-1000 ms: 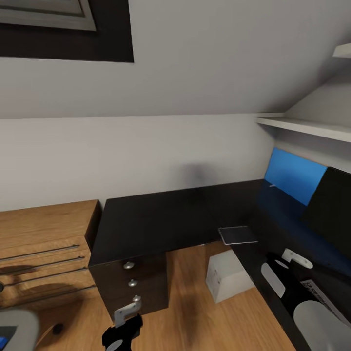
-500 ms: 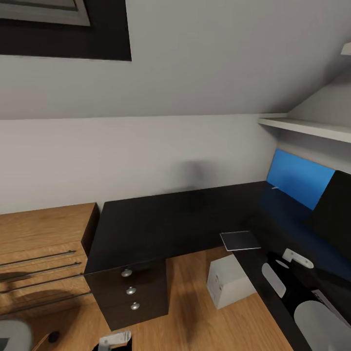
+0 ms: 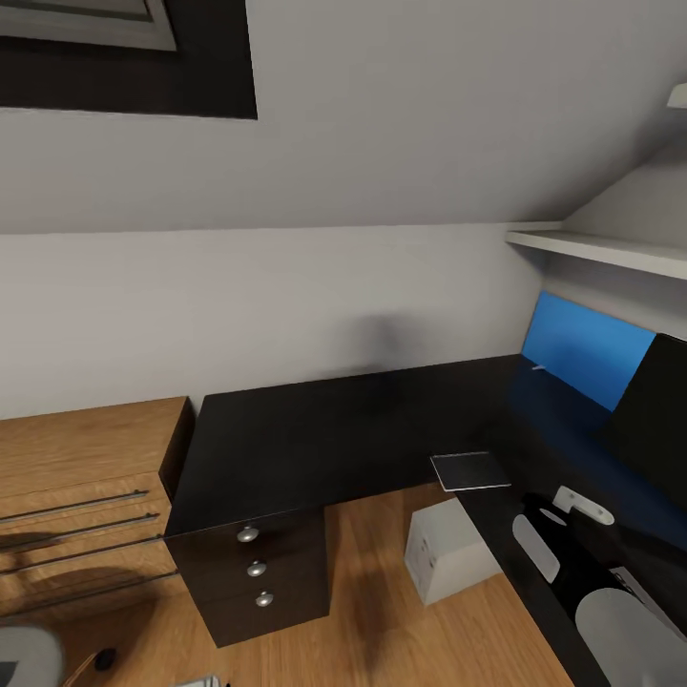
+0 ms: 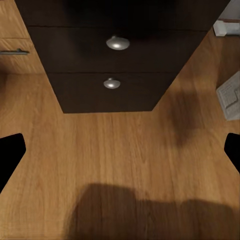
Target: In the bedroom, organize the workspace by keeping the computer under the desk, ensuring the monitor is on the desk, placing the keyboard on the desk next to the monitor, placing the mouse on the desk next to the keyboard, moving the folder from the swivel chair onto the desk next to the mouse, stacking the notebook on top of the folder with the pen on top of the notebook, and positioning the swivel chair next to the desk.
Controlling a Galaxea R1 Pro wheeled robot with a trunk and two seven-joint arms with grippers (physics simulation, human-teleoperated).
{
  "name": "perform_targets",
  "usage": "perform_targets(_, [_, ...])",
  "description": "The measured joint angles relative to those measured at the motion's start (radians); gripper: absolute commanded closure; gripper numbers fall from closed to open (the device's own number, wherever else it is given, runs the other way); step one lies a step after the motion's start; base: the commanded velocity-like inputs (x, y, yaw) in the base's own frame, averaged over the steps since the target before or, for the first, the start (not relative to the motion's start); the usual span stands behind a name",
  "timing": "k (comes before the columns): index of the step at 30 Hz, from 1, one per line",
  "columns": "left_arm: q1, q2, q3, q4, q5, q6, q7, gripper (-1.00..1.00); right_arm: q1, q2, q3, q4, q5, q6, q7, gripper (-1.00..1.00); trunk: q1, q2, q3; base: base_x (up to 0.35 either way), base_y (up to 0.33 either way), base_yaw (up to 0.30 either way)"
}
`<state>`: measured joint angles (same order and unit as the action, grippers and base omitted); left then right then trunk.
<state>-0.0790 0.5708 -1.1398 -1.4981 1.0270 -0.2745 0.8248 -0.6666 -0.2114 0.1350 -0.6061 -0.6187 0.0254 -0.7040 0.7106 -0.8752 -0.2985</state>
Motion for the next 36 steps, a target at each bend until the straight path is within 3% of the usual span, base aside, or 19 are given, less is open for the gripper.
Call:
perform_targets(11, [0.0,0.001,-0.001,0.0,0.005,0.0,0.0,-1.0,0.0,0.001,0.007,-0.005,0.007,-0.042,-0.006,1.0,0.0,0.0,0.0,0.141,0.0,0.0])
perform_targets(25, [0.0,0.001,0.002,-0.01,0.007,0.0,0.0,-1.0,0.0,-0.003,0.001,0.007,0.008,-0.082,-0.008,1.0,0.0,0.0,0.0,0.012,0.0,0.0])
perform_targets(29, [0.0,0.001,0.005,-0.012,0.062,0.0,0.002,-1.0,0.0,-0.003,-0.001,0.063,0.006,-0.112,-0.012,1.0,0.0,0.0,0.0,0.0,0.0,0.0])
perform_targets(36, [0.0,0.001,0.005,-0.012,0.079,0.0,0.002,-1.0,0.0,-0.002,-0.002,0.075,0.006,-0.116,-0.012,1.0,0.023,-0.042,-0.019,0.0,0.0,0.0])
